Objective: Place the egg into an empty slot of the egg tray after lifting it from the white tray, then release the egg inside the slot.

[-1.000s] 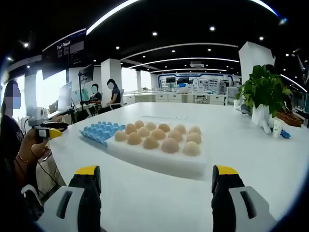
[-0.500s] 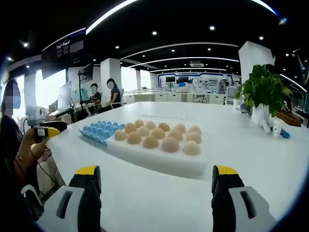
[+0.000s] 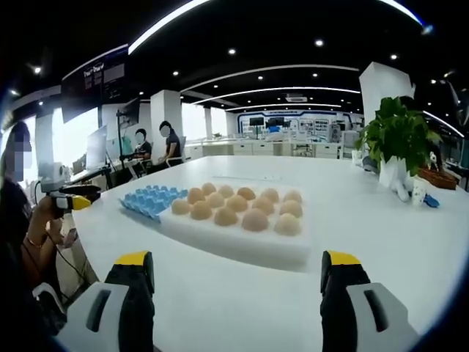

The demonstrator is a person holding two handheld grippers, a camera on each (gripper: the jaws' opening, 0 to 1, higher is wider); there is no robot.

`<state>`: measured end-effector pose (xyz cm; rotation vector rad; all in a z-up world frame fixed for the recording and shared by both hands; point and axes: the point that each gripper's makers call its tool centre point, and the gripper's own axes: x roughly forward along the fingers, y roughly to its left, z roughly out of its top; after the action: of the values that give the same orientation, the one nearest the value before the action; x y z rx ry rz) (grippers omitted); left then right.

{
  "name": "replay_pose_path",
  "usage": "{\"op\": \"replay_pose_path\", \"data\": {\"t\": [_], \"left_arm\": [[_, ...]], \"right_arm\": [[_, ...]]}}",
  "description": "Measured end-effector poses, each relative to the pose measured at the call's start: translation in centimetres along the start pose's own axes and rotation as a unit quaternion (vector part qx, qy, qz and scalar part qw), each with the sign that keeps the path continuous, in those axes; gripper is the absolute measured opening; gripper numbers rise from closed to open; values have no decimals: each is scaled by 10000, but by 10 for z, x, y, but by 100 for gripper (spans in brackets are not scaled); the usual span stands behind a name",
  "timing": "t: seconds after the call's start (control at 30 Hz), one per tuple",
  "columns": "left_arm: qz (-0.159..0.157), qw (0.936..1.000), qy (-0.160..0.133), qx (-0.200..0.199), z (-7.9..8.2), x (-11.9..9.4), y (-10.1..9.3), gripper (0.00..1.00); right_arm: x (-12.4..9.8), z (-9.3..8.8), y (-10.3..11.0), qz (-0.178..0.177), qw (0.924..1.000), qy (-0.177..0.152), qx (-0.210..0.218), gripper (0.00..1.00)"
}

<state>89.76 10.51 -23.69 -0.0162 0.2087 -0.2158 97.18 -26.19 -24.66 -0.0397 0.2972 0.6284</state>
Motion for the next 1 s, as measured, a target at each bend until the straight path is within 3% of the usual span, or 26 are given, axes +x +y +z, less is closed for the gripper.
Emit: {"op": "replay_pose_path", "data": {"t": [1.0], "left_arm": [[-3, 10000, 26, 30, -1, 1, -1, 100]], "right_arm": [[4, 6, -4, -31, 9998, -169, 133, 94]]}}
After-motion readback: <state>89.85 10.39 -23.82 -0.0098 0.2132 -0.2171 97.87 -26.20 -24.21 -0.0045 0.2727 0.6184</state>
